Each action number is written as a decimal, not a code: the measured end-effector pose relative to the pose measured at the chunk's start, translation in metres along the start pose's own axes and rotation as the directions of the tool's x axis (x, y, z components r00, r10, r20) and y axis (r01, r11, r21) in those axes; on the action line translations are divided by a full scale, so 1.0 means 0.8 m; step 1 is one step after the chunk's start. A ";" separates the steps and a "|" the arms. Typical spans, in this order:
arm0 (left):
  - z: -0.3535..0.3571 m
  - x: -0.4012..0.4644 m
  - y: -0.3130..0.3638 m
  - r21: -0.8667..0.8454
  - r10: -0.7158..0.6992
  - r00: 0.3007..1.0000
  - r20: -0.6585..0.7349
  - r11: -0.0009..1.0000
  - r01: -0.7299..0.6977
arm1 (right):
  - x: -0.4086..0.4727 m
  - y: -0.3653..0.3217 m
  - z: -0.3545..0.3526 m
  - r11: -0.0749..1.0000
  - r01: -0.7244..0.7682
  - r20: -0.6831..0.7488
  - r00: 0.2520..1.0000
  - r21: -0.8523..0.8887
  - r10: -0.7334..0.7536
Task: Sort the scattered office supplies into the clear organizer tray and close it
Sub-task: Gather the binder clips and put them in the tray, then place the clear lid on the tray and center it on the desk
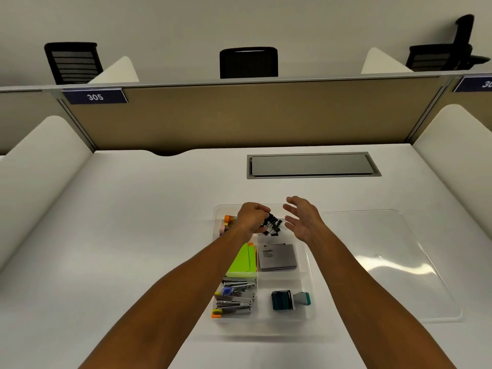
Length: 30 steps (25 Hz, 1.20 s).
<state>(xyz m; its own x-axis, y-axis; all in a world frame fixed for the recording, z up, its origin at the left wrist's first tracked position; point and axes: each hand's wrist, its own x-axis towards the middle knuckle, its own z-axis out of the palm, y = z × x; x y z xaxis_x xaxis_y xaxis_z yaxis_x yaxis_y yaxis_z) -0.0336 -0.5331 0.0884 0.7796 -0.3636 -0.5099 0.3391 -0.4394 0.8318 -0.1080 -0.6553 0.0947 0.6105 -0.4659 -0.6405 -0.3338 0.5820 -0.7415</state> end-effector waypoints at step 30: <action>0.178 -0.150 -0.061 0.381 0.330 0.899 0.289 0.822 -0.424 | -0.080 0.063 -0.243 0.884 0.214 -0.317 0.877 -0.416 -0.361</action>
<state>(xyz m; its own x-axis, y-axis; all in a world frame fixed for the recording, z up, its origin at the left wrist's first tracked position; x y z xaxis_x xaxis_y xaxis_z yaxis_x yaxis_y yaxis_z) -0.2185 -0.5851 0.0777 0.6602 -0.7093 -0.2470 -0.2525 -0.5194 0.8164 -0.3039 -0.7255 0.0596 0.4280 -0.8302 -0.3573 -0.4632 0.1380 -0.8754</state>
